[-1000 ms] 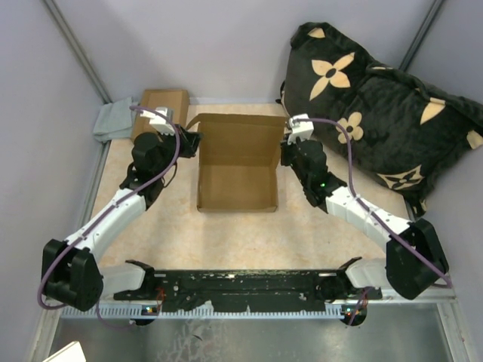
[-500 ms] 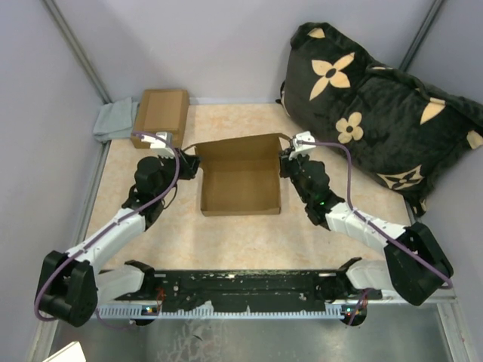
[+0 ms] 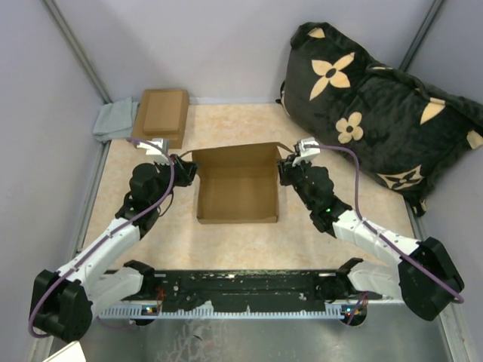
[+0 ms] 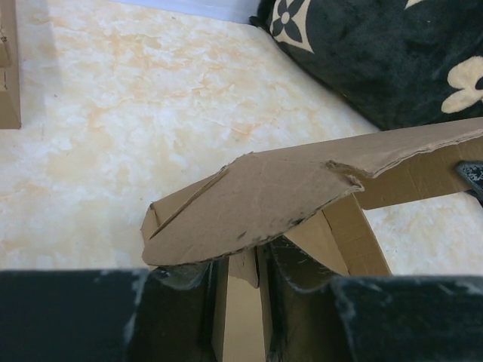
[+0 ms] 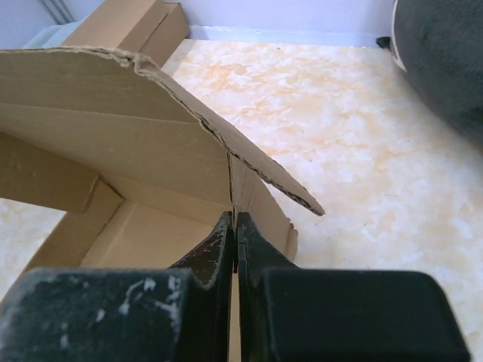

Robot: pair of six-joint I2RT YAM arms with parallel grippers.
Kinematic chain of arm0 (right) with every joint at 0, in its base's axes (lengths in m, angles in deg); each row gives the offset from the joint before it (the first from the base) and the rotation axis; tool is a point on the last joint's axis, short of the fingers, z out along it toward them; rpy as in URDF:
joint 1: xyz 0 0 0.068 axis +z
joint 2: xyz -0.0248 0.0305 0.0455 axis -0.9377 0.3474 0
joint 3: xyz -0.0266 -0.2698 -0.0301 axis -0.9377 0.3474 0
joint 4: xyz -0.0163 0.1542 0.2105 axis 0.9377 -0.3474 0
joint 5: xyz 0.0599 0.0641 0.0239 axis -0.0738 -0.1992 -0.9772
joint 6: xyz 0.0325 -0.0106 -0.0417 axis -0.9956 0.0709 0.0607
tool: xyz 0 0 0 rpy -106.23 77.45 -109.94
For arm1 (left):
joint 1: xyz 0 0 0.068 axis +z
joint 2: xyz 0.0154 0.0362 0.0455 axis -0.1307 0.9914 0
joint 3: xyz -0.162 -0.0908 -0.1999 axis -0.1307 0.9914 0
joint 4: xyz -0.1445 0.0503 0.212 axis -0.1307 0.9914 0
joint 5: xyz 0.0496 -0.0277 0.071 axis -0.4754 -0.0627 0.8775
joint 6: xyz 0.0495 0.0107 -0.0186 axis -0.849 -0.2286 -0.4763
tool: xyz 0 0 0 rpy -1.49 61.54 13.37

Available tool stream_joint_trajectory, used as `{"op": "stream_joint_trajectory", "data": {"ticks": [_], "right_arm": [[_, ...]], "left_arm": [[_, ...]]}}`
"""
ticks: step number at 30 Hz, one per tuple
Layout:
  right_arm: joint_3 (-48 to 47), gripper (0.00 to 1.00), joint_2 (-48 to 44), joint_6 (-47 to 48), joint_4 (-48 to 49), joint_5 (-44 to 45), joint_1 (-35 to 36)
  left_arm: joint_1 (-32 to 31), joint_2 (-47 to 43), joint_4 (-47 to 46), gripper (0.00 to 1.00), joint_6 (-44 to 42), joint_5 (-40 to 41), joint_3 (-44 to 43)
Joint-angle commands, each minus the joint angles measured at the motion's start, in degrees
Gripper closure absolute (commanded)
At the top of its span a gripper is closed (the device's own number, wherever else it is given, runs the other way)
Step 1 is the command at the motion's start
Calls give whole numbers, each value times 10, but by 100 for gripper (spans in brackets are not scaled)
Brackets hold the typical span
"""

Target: Fold the paper box

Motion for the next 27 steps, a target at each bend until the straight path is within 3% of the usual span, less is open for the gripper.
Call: {"op": "stream_joint_trajectory", "data": {"ticks": [1, 16, 27], "right_arm": [[-4, 100, 0, -62, -64, -50, 12], [-63, 99, 39, -84, -73, -65, 18], [-122, 98, 69, -44, -107, -60, 18]], "left_arm": [[-6, -12, 22, 73, 4, -10, 12], [-11, -2, 21, 73, -1, -14, 3], [-12, -1, 25, 73, -4, -15, -1]]}}
